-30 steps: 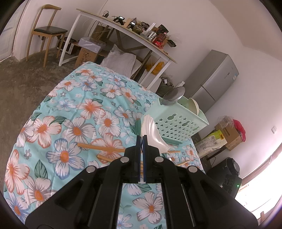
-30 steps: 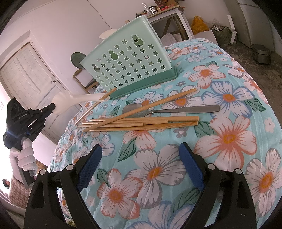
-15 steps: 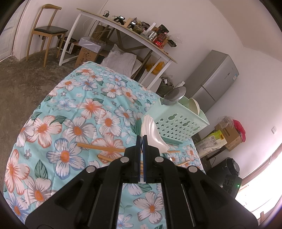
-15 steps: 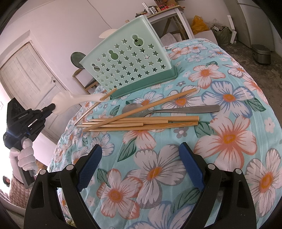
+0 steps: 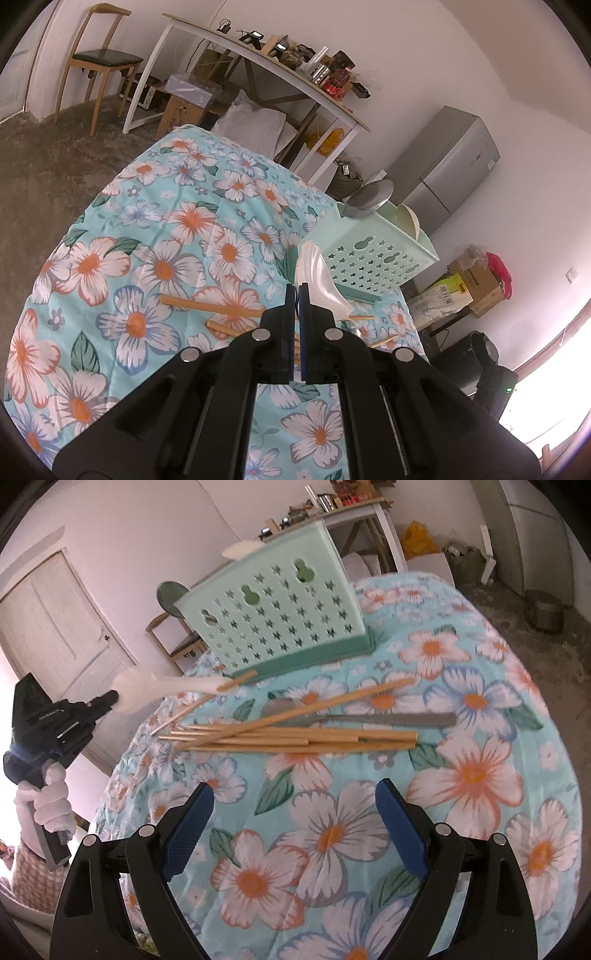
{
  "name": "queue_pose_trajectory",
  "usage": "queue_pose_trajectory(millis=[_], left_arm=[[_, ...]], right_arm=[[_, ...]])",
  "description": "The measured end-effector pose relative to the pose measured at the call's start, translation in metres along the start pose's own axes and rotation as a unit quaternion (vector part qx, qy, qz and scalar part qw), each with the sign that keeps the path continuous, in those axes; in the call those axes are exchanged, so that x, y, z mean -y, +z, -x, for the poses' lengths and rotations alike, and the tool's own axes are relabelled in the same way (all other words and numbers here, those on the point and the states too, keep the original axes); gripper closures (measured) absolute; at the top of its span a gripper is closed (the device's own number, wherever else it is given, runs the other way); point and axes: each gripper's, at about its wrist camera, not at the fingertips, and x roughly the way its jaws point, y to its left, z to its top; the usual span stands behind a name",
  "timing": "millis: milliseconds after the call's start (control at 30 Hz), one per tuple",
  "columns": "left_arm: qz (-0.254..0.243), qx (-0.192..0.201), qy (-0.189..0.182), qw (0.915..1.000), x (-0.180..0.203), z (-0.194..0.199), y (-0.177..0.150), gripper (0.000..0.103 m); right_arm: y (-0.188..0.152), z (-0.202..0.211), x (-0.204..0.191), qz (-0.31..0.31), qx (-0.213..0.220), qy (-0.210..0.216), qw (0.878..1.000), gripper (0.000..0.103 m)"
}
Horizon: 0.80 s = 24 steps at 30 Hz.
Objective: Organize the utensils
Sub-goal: 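Move the open right tool toward the metal spoon among the chopsticks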
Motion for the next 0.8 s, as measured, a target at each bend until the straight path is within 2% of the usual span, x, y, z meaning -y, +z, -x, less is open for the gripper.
queue_pose_trajectory(millis=[233,500,700,800], left_arm=[[0.006,0.005,-0.001,1.0,-0.006,0.0,-0.004,0.102],[0.024,0.016,-0.001,0.9996,-0.015,0.01,-0.012,0.102],[0.035,0.019,0.0,0.9992,-0.017,0.014,-0.02,0.102],[0.038,0.02,-0.001,0.9991,-0.017,0.014,-0.023,0.102]], right_arm=[[0.027,0.014,-0.01,0.032,0.033,-0.024,0.999,0.016],[0.064,-0.018,-0.023,0.075,0.03,-0.052,0.995,0.035],[0.083,-0.06,-0.021,0.093,-0.006,-0.091,0.991,0.049],[0.085,-0.077,-0.013,0.097,-0.035,-0.121,0.987,0.053]])
